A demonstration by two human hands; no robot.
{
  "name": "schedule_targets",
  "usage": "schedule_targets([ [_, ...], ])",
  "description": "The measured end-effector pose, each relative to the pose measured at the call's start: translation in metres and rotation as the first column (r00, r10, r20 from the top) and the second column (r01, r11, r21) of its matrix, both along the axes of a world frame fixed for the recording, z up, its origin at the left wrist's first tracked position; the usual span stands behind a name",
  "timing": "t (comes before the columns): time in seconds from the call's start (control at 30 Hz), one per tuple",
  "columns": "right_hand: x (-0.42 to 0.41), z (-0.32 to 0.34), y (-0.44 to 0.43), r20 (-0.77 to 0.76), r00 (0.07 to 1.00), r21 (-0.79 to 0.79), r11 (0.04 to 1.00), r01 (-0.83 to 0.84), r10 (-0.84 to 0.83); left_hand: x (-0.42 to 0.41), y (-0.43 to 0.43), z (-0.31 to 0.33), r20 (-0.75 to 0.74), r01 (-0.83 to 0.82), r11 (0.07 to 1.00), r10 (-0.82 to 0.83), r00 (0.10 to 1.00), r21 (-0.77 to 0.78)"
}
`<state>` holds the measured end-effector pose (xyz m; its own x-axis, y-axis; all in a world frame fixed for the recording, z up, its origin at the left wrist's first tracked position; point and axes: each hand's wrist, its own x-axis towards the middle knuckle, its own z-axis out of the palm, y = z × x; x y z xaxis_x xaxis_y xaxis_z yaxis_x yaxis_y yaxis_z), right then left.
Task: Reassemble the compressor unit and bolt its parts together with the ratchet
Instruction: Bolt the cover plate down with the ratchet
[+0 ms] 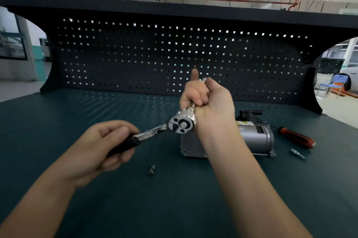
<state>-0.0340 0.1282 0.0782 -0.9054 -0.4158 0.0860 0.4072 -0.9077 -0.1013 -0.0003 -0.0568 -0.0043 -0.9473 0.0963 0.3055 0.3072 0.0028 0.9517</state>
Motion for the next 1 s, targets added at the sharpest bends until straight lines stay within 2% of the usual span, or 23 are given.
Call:
schedule_targets([
  [0.07,0.001,-0.012,-0.004,0.022,0.999,0.116,0.993,0.028,-0.031,0.008,-0.004,-0.007,0.036,-0.048,0.995,0.045,0.998,0.091],
  [0.13,0.006,-0.031,-0.011,0.008,0.998,0.304,0.951,0.06,-0.065,0.016,-0.013,-0.019,0.11,-0.057,0.963,0.029,0.993,0.264],
  [0.17,0.009,-0.042,-0.015,-0.011,0.996,0.402,0.912,0.082,-0.084,0.021,-0.012,-0.025,0.134,0.003,0.913,-0.064,0.989,0.409],
  [0.2,0.012,-0.054,-0.02,-0.031,0.995,0.483,0.87,0.101,-0.098,0.025,-0.008,-0.026,0.12,0.063,0.819,-0.158,0.98,0.57],
  [0.23,0.014,-0.064,-0.024,-0.042,0.994,0.539,0.835,0.111,-0.105,0.028,-0.004,-0.025,0.063,0.127,0.754,-0.218,0.974,0.645],
  [0.27,0.013,-0.074,-0.027,-0.032,0.993,0.571,0.814,0.11,-0.112,0.03,-0.001,-0.03,0.04,0.077,0.753,-0.137,0.99,0.654],
  [0.3,0.012,-0.082,-0.028,-0.007,0.992,0.585,0.804,0.103,-0.122,0.034,0.002,-0.036,0.051,-0.093,0.812,0.078,0.996,0.576],
  [0.33,0.009,-0.087,-0.029,0.015,0.991,0.593,0.799,0.098,-0.132,0.038,0.01,-0.036,0.025,-0.202,0.831,0.221,0.975,0.518],
  [0.37,0.006,-0.092,-0.029,0.023,0.99,0.601,0.793,0.099,-0.141,0.04,0.019,-0.037,-0.044,-0.163,0.845,0.215,0.976,0.51],
  [0.4,0.003,-0.095,-0.029,0.026,0.988,0.613,0.783,0.103,-0.151,0.042,0.031,-0.035,-0.156,0.008,0.825,0.098,0.983,0.565],
  [0.43,0.0,-0.099,-0.03,0.031,0.986,0.629,0.77,0.106,-0.161,0.04,0.041,-0.032,-0.224,0.222,0.704,-0.091,0.97,0.675],
  [0.5,-0.001,-0.107,-0.033,0.055,0.986,0.658,0.748,0.084,-0.159,0.045,0.055,-0.018,-0.243,0.262,0.691,-0.129,0.962,0.673],
  [0.53,-0.001,-0.11,-0.034,0.069,0.987,0.666,0.743,0.061,-0.143,0.047,0.063,-0.02,-0.193,0.194,0.758,-0.092,0.977,0.622],
  [0.57,0.0,-0.113,-0.035,0.087,0.988,0.667,0.744,0.038,-0.129,0.047,0.067,-0.023,-0.146,0.054,0.818,0.037,0.989,0.573],
  [0.6,-0.001,-0.115,-0.034,0.101,0.988,0.666,0.746,0.023,-0.12,0.05,0.072,-0.02,-0.137,-0.071,0.844,0.168,0.976,0.531],
  [0.63,-0.002,-0.116,-0.033,0.106,0.988,0.666,0.746,0.016,-0.116,0.05,0.079,-0.014,-0.126,-0.113,0.839,0.211,0.969,0.532],
  [0.77,-0.008,-0.117,-0.027,0.07,0.989,0.676,0.735,0.05,-0.131,0.045,0.085,-0.011,-0.084,-0.174,0.815,0.263,0.961,0.552],
  [0.87,-0.009,-0.118,-0.027,0.051,0.989,0.685,0.726,0.065,-0.136,0.043,0.085,-0.016,-0.152,-0.114,0.824,0.236,0.96,0.555],
  [1.0,-0.014,-0.117,-0.026,0.061,0.988,0.688,0.723,0.061,-0.142,0.04,0.086,-0.014,-0.139,-0.132,0.832,0.242,0.96,0.539],
])
